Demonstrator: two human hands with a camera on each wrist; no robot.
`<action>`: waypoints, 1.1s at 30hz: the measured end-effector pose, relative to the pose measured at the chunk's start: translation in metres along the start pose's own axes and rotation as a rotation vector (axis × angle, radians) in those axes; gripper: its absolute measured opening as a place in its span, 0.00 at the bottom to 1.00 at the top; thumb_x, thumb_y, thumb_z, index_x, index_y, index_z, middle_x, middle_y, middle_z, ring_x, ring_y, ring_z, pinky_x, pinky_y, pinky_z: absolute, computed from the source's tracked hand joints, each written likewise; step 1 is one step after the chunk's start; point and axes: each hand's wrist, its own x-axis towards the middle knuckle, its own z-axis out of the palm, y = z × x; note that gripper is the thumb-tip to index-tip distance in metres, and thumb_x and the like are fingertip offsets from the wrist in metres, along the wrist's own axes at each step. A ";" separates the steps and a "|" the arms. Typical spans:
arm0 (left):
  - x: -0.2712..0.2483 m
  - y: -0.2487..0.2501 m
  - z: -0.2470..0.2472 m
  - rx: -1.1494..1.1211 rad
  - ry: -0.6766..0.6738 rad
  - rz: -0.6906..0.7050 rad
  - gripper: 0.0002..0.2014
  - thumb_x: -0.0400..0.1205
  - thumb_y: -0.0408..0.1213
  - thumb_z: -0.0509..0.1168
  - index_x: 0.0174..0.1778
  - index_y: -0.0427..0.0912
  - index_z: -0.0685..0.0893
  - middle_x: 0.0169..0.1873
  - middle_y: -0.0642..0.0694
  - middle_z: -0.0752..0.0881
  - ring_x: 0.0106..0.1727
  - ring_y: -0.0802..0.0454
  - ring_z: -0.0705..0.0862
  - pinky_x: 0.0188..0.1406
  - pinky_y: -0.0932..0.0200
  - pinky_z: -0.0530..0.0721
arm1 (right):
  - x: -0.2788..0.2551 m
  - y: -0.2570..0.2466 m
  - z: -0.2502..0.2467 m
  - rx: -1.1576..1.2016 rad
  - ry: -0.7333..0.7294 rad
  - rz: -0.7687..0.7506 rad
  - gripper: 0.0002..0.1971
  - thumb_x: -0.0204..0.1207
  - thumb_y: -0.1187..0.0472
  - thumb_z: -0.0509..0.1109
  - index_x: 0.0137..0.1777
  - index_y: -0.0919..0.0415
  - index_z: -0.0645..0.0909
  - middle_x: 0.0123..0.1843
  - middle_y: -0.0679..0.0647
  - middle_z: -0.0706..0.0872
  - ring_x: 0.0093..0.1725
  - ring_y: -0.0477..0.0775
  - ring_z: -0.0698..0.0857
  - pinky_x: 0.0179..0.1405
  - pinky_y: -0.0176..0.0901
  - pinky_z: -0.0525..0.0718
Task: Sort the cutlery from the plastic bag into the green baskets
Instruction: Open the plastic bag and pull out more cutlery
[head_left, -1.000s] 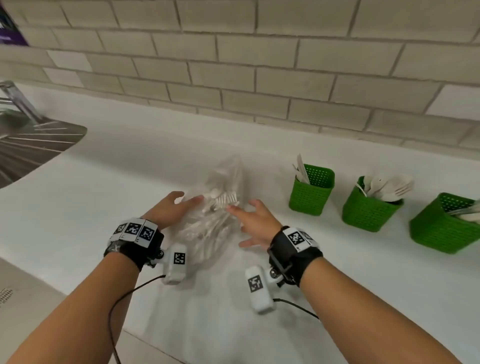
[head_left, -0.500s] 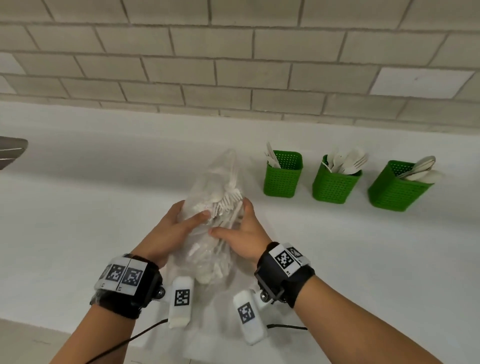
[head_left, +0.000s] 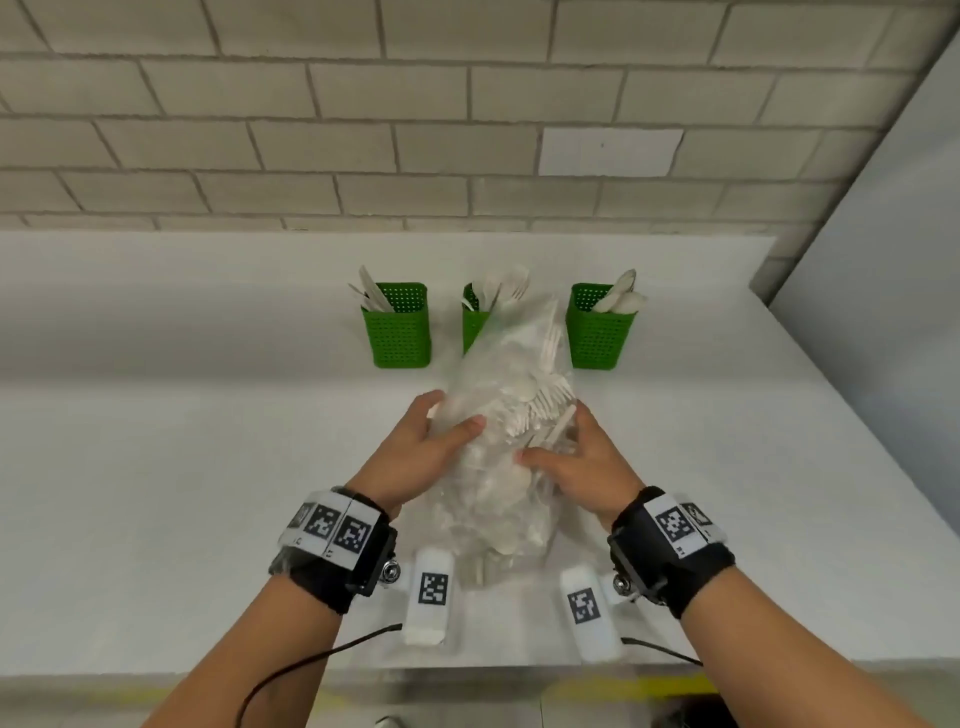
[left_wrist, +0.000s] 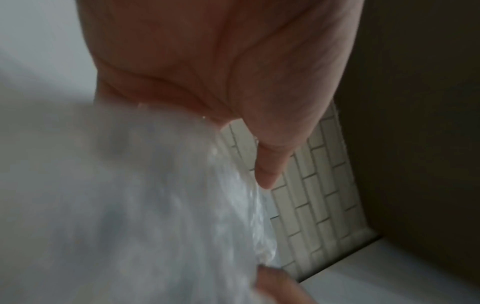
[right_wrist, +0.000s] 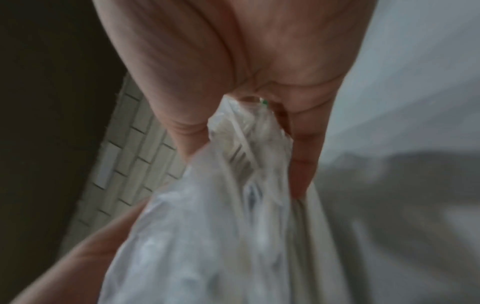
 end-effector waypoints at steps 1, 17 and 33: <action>0.001 -0.006 0.007 0.073 0.014 -0.045 0.31 0.78 0.58 0.70 0.73 0.47 0.71 0.57 0.50 0.86 0.54 0.54 0.88 0.53 0.57 0.85 | 0.001 0.009 -0.009 -0.049 0.032 0.043 0.31 0.67 0.58 0.81 0.68 0.51 0.71 0.64 0.50 0.82 0.67 0.54 0.81 0.67 0.54 0.81; -0.034 0.052 -0.012 0.143 0.108 0.496 0.02 0.78 0.32 0.75 0.45 0.41 0.89 0.39 0.48 0.90 0.34 0.57 0.84 0.37 0.61 0.83 | -0.013 -0.039 -0.011 -0.004 0.184 -0.107 0.20 0.78 0.45 0.71 0.63 0.56 0.78 0.58 0.55 0.82 0.47 0.49 0.84 0.40 0.39 0.80; -0.009 0.111 -0.018 -0.052 -0.143 0.371 0.16 0.85 0.44 0.66 0.63 0.37 0.84 0.55 0.36 0.89 0.55 0.38 0.89 0.56 0.37 0.87 | -0.008 -0.151 0.006 -0.078 -0.003 -0.406 0.18 0.85 0.58 0.65 0.37 0.70 0.79 0.29 0.62 0.78 0.26 0.54 0.75 0.27 0.43 0.74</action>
